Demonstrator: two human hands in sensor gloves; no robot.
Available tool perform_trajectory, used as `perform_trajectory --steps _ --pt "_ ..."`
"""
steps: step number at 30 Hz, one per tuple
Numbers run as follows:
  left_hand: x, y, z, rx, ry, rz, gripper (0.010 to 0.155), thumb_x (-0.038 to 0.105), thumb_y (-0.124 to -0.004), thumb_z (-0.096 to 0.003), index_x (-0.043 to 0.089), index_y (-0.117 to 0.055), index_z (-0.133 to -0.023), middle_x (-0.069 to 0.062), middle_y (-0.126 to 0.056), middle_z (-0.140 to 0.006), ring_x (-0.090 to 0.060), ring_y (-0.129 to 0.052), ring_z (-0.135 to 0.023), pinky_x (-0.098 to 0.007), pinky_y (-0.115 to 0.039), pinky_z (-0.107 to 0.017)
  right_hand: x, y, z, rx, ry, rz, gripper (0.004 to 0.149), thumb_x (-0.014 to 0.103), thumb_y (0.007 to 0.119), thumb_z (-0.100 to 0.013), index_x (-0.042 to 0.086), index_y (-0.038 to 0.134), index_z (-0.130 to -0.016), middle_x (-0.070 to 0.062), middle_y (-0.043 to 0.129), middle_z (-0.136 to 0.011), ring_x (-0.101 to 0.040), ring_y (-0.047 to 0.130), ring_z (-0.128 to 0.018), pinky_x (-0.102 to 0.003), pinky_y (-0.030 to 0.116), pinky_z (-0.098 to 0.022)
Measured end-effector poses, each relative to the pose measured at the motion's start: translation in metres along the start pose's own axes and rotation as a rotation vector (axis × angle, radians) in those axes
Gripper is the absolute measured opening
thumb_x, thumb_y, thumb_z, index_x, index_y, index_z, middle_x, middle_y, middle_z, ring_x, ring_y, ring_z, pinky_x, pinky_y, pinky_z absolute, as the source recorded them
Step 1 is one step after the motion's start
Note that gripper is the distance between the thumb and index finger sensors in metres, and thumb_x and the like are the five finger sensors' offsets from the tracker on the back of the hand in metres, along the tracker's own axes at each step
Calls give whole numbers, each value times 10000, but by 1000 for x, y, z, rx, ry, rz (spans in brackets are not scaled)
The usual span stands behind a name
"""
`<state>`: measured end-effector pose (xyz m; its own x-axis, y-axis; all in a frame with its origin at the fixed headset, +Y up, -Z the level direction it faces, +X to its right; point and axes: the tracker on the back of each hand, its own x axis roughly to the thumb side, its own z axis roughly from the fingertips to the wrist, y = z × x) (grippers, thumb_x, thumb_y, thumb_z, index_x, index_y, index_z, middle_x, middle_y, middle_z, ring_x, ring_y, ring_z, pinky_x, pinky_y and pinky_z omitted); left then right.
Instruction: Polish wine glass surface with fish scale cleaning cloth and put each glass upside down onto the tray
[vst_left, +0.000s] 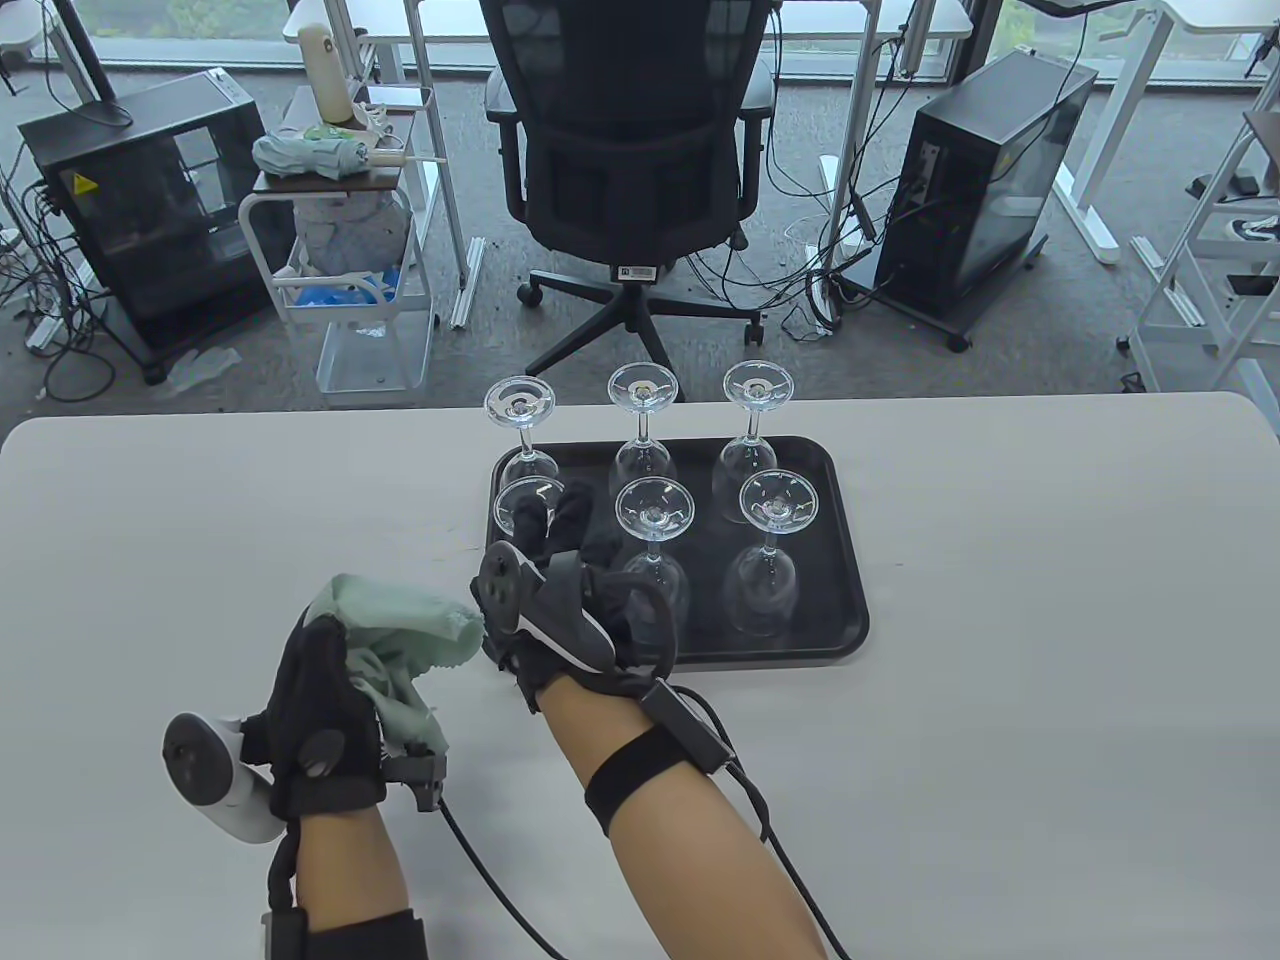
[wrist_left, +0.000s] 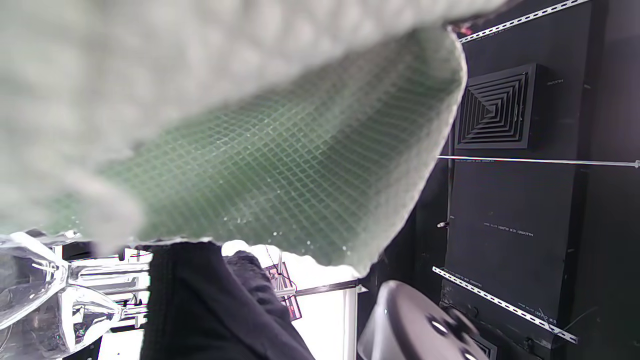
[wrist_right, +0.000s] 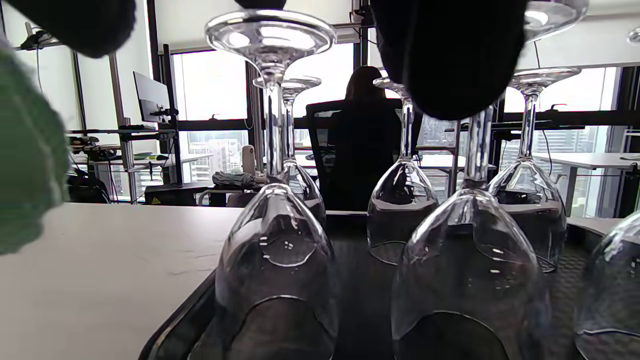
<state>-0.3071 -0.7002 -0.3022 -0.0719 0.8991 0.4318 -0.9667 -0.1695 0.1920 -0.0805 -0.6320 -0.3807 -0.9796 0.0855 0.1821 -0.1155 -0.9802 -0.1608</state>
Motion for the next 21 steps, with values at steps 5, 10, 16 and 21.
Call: perform_trajectory --steps 5,10,16,21 --pt "0 1 0 1 -1 1 537 549 -592 -599 214 -722 -998 -78 -760 -1053 -375 -817 -920 -580 -770 -636 -27 -43 48 -58 -202 -206 809 727 676 -508 285 384 -1119 -187 315 -1149 -473 753 -872 -462 853 -468" --pt "-1 1 1 4 1 -12 541 554 -590 -599 219 -714 -1005 -73 -749 -1063 -377 -805 -931 -589 -760 -641 -134 -48 102 -193 -283 -377 748 708 675 -519 302 484 -1117 -160 426 -1172 -463 678 -960 -548 786 -575" --pt "-11 -4 -1 19 37 -105 551 569 -592 -596 239 -691 -1027 -61 -708 -1098 -385 -738 -981 -618 -707 -676 -284 15 123 -194 -78 -406 730 670 698 -523 284 513 -1114 -144 336 -1189 -469 284 -1063 -716 419 -686" --pt "-33 -18 -6 29 110 -265 557 577 -595 -588 254 -662 -1038 -57 -670 -1114 -385 -689 -1009 -642 -661 -698 -307 25 128 -155 -65 -549 726 655 701 -529 273 508 -1116 -156 323 -1190 -466 241 -1067 -722 380 -693"
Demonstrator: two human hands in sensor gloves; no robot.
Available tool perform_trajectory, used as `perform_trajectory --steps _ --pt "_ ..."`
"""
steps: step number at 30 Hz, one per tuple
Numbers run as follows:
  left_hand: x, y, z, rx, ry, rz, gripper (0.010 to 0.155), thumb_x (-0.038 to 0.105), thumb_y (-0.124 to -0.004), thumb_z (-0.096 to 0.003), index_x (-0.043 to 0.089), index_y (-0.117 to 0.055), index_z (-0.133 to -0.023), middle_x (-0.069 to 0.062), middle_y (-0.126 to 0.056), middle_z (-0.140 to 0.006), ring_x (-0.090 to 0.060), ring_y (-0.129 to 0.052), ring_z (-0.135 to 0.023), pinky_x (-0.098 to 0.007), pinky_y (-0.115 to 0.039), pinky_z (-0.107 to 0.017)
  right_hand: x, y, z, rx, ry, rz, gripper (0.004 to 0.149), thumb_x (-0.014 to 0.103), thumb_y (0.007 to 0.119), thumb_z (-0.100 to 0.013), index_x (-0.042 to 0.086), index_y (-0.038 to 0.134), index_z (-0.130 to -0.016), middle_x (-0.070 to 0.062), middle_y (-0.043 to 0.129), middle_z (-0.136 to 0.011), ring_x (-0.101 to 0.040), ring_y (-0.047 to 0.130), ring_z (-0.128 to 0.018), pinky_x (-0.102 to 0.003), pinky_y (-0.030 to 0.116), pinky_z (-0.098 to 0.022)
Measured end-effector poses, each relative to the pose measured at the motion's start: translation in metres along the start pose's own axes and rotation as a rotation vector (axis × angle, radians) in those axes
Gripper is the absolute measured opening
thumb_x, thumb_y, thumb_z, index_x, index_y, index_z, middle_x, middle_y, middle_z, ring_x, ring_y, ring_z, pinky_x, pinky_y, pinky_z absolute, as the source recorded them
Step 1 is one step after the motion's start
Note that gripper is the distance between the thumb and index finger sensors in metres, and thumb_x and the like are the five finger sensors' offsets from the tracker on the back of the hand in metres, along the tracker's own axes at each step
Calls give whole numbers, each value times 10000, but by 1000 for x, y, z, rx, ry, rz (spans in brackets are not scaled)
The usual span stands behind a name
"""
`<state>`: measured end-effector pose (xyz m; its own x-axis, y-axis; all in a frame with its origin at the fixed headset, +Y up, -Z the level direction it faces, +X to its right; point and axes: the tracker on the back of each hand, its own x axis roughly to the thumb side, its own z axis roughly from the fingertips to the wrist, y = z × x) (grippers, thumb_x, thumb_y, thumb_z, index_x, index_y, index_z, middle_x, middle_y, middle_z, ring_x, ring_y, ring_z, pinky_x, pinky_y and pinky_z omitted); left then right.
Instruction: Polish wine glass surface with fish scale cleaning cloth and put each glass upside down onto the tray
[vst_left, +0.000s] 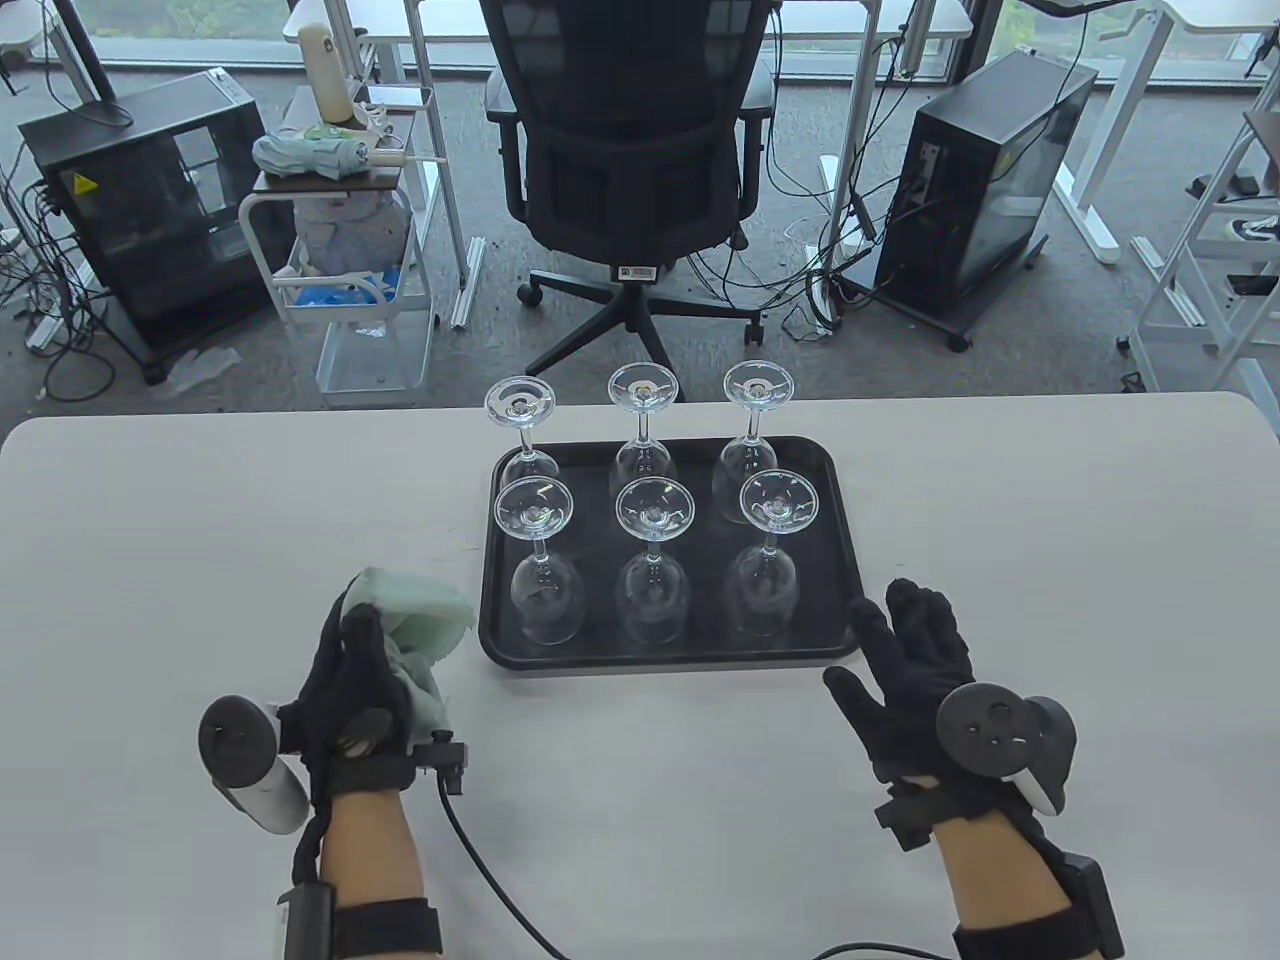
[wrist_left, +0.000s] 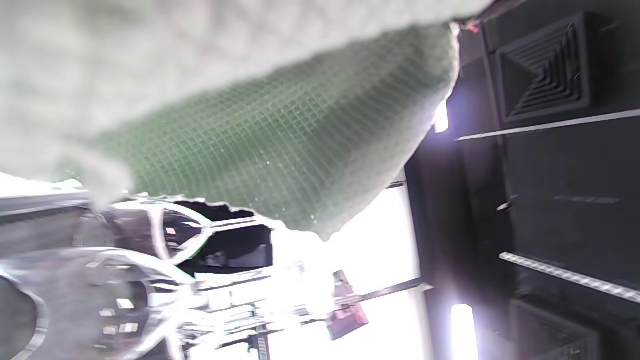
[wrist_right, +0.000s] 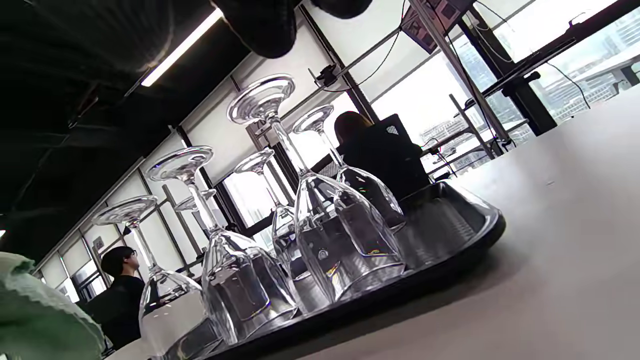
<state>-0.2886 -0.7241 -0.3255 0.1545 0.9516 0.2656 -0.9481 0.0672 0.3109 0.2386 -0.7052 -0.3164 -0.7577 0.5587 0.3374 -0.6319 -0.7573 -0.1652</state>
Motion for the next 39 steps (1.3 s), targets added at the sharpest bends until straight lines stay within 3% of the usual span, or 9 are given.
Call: perform_trajectory --steps 10,13,16,18,20,24,28,32,39 --pt "73 10 -75 77 -106 -495 642 635 -696 -492 344 -571 -1050 29 -485 -1187 -302 -453 -1132 -645 -413 -837 -7 6 -1 -4 20 -31 732 661 699 -523 261 524 -1109 -174 368 -1180 -478 293 -1055 -715 428 -683" --pt "11 -2 -77 -188 272 -895 960 822 -797 -370 393 -388 -1125 31 -262 -1250 -302 -195 -1177 -717 -222 -806 -7 5 -1 -4 26 -21 732 665 696 -523 265 520 -1110 -171 365 -1183 -476 291 -1058 -710 423 -690" --pt "-65 -3 -55 -712 862 -1094 962 936 -520 -386 432 -233 -1154 41 -45 -1243 -323 60 -1132 -722 -60 -734 -10 6 -2 -11 38 -22 732 664 696 -523 263 520 -1110 -177 371 -1179 -480 299 -1053 -711 432 -684" --pt "-80 3 -47 -684 903 -1010 880 927 -447 -396 503 -150 -1107 111 53 -1189 -303 107 -1097 -709 -24 -704 -12 7 -2 -9 45 -21 734 662 698 -524 257 521 -1110 -181 371 -1178 -482 301 -1052 -711 431 -685" --pt "-76 10 -46 -533 777 -991 894 899 -480 -408 423 -314 -1145 49 -120 -1236 -345 -9 -1126 -715 -57 -703 -11 7 -3 -3 51 -18 734 664 697 -524 259 520 -1110 -180 368 -1179 -483 300 -1052 -709 430 -688" --pt "-42 23 -46 -405 607 -843 773 791 -486 -487 443 -233 -1129 67 -49 -1214 -309 52 -1109 -681 -10 -705 -11 10 -4 3 53 -3 734 665 695 -524 261 518 -1111 -177 371 -1180 -480 302 -1055 -709 432 -688" --pt "8 16 -25 -195 208 -764 660 615 -552 -562 317 -394 -1129 27 -241 -1222 -284 -86 -1131 -596 -61 -740 -13 16 -5 21 66 8 731 658 694 -526 259 512 -1111 -172 374 -1180 -477 301 -1056 -706 428 -691" --pt "42 -13 3 -174 -38 -855 648 583 -565 -557 269 -450 -1112 8 -341 -1213 -288 -206 -1138 -533 -172 -775 -11 22 -4 29 54 30 725 641 680 -533 250 490 -1113 -156 379 -1180 -460 303 -1061 -691 424 -700" --pt "63 -78 43 -285 -141 -960 627 543 -576 -561 242 -463 -1099 -6 -367 -1203 -268 -245 -1135 -493 -213 -781 -5 31 -4 6 29 116 632 529 641 -562 175 530 -1074 -140 440 -1146 -406 284 -1036 -600 317 -709"
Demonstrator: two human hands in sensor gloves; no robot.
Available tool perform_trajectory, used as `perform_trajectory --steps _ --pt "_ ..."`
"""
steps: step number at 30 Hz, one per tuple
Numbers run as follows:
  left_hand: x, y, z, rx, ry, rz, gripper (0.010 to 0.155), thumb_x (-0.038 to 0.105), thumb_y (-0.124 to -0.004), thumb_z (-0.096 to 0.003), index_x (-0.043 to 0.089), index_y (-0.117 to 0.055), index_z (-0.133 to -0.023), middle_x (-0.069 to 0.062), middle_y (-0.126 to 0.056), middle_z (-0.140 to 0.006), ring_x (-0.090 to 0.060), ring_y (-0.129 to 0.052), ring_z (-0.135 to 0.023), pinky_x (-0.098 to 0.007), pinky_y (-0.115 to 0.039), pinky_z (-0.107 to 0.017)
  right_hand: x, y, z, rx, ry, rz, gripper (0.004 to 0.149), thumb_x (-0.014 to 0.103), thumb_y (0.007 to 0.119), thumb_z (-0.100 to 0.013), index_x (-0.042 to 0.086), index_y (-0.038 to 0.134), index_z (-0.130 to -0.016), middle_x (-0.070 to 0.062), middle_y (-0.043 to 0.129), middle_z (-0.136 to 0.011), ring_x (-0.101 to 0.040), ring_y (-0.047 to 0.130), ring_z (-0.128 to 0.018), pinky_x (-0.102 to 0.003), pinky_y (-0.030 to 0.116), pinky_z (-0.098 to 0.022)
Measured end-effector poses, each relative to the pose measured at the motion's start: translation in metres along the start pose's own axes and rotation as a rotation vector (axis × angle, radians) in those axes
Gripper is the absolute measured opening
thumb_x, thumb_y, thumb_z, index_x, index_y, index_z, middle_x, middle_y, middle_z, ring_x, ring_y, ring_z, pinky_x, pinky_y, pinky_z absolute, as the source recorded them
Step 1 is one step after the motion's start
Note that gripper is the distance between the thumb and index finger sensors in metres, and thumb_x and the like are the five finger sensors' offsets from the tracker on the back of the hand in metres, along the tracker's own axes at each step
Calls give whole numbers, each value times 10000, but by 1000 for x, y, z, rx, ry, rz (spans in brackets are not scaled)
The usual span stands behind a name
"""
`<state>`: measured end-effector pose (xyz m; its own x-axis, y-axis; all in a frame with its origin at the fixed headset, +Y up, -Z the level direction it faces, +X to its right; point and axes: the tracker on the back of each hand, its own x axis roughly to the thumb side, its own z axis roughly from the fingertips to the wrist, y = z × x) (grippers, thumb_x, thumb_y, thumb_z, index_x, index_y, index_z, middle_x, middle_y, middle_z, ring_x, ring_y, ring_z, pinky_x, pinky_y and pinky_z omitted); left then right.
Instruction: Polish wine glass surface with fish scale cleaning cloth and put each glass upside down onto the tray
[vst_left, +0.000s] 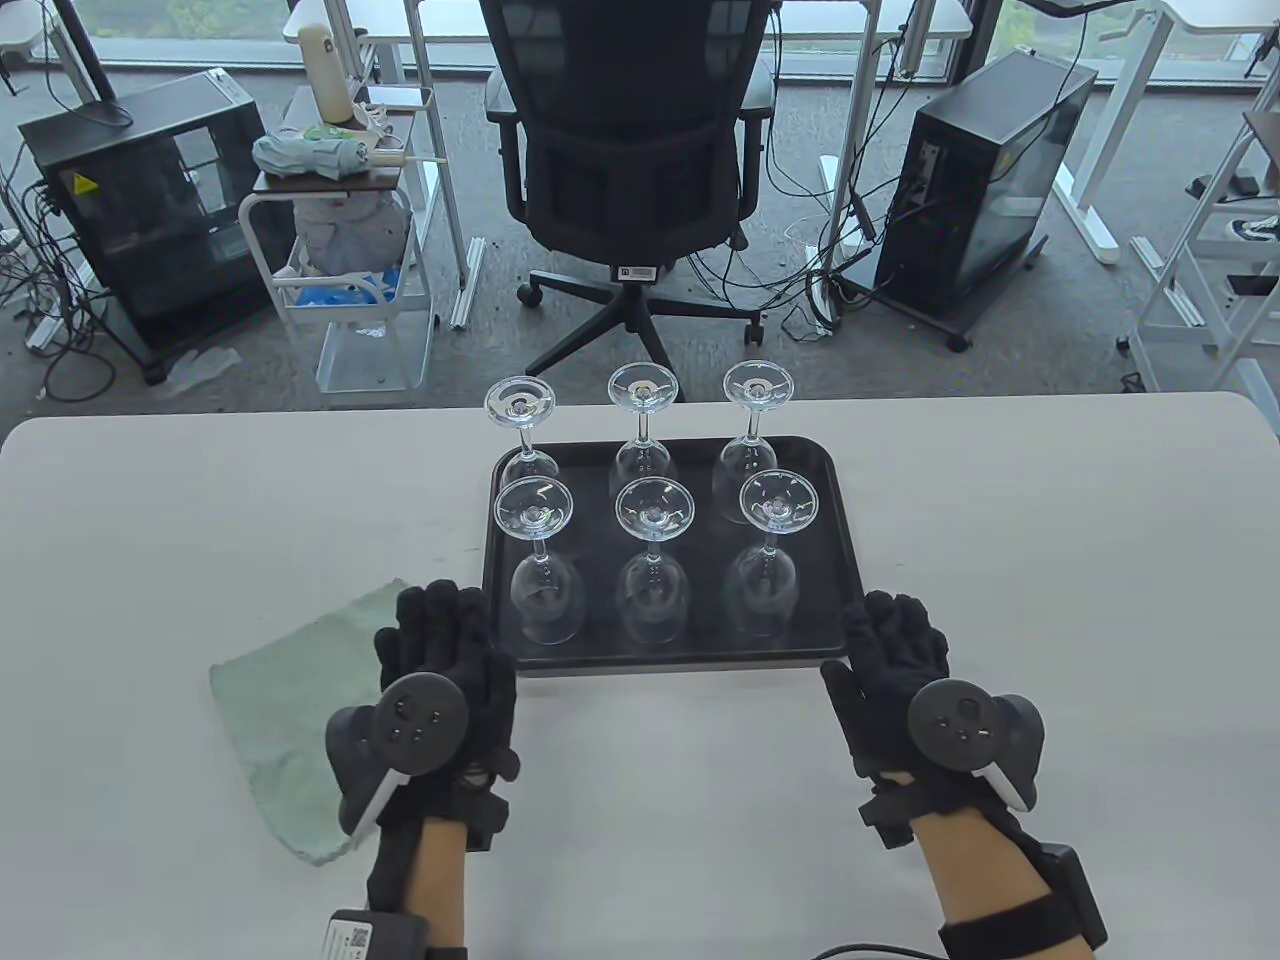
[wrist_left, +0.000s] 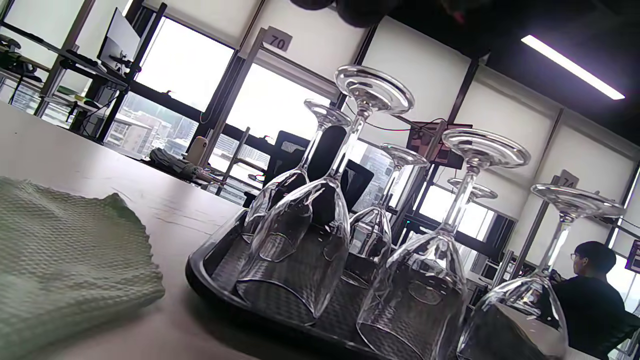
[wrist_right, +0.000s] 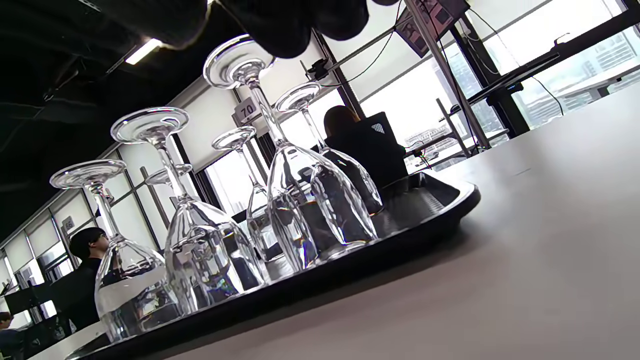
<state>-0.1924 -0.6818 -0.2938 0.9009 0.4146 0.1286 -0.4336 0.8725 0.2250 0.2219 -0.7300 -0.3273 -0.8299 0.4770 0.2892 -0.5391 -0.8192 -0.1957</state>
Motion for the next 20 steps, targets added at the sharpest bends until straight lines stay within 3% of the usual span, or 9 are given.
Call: perform_trajectory --steps 4,7,20 --pt "12 -17 6 27 -50 -72 628 549 -567 -563 239 -464 -1099 -8 -373 -1203 -271 -257 -1135 -494 -227 -783 1 3 1 5 -12 8 622 502 636 -566 158 514 -1069 -146 415 -1138 -392 247 -1017 -575 284 -699" --pt "14 -28 4 -41 -43 -30 628 541 -576 -558 236 -467 -1095 -8 -372 -1199 -270 -252 -1131 -492 -224 -781 0 3 1 2 -15 0 620 500 635 -567 154 516 -1067 -145 419 -1137 -383 245 -1016 -569 280 -699" --pt "19 -41 -1 -73 -85 -23 630 549 -561 -565 240 -451 -1103 -7 -359 -1206 -266 -238 -1138 -492 -208 -786 -1 8 -1 11 4 -10 621 508 630 -566 162 518 -1069 -136 424 -1142 -371 241 -1021 -562 272 -702"
